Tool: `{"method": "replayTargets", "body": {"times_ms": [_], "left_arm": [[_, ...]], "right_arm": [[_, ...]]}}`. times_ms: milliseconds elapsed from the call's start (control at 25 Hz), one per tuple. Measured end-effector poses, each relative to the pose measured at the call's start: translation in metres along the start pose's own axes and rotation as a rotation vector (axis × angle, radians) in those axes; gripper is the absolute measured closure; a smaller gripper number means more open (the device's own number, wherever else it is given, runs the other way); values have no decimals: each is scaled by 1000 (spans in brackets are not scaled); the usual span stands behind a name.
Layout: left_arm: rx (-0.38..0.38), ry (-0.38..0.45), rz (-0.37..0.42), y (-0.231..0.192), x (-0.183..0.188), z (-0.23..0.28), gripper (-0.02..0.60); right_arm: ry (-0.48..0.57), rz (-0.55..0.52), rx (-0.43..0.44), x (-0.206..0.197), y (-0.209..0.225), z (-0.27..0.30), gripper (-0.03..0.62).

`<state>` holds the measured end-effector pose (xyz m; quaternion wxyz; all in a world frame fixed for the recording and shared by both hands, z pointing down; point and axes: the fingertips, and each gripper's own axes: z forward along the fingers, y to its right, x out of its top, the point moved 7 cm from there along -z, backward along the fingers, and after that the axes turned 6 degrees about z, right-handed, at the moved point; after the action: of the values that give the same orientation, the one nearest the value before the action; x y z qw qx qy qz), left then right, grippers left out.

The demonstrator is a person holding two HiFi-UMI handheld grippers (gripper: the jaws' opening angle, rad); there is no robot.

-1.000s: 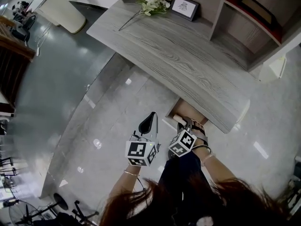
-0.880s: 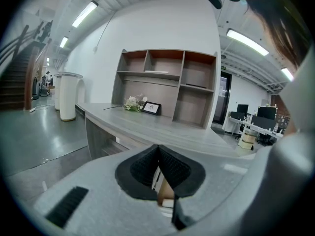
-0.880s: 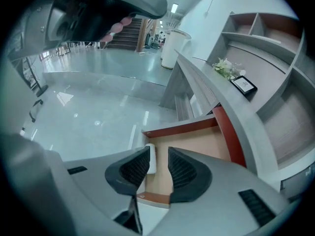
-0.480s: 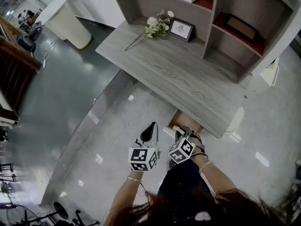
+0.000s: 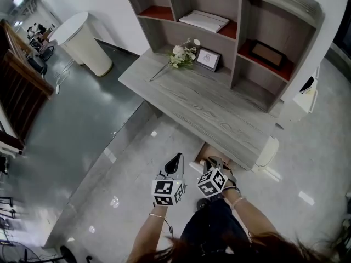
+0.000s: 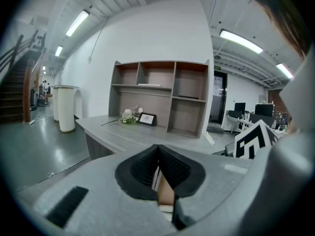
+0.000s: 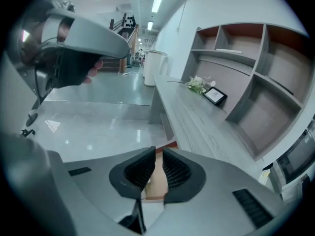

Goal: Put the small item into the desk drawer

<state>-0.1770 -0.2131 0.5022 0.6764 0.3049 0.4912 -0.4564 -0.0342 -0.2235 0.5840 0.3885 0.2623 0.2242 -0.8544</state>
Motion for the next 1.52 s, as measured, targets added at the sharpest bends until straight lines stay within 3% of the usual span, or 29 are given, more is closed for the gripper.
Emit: {"method": "replayTargets", "body": {"times_ms": [680, 1520], "left_arm": [[-3, 36, 7, 25, 64, -21, 566], [-15, 105, 30, 59, 130, -35, 566]], "right_arm": [[150, 143, -37, 40, 39, -76, 591], [402, 188, -116, 82, 82, -169, 592]]}}
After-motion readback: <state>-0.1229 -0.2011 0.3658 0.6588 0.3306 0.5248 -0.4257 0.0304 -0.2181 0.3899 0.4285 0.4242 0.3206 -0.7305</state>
